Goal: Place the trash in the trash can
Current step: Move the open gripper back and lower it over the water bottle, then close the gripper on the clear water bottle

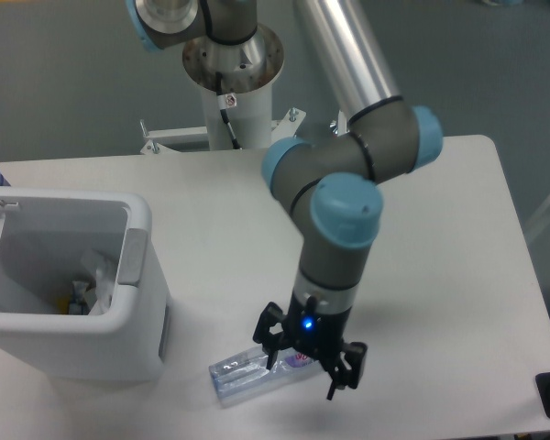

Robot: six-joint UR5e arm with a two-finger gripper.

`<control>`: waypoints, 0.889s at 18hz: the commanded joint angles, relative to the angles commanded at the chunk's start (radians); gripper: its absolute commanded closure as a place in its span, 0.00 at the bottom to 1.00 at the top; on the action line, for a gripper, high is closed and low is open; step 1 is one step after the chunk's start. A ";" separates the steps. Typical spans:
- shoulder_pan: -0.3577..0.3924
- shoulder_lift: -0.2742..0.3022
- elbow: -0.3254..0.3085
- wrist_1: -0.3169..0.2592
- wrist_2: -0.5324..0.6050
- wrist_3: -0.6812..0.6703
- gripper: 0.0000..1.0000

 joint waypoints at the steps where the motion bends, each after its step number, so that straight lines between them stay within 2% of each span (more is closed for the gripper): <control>1: -0.006 -0.003 0.012 -0.011 0.034 0.023 0.00; 4: -0.014 -0.011 0.026 -0.071 0.049 0.034 0.00; 9: -0.055 -0.060 0.066 -0.072 0.080 0.031 0.00; 16: -0.092 -0.071 0.058 -0.072 0.086 0.020 0.00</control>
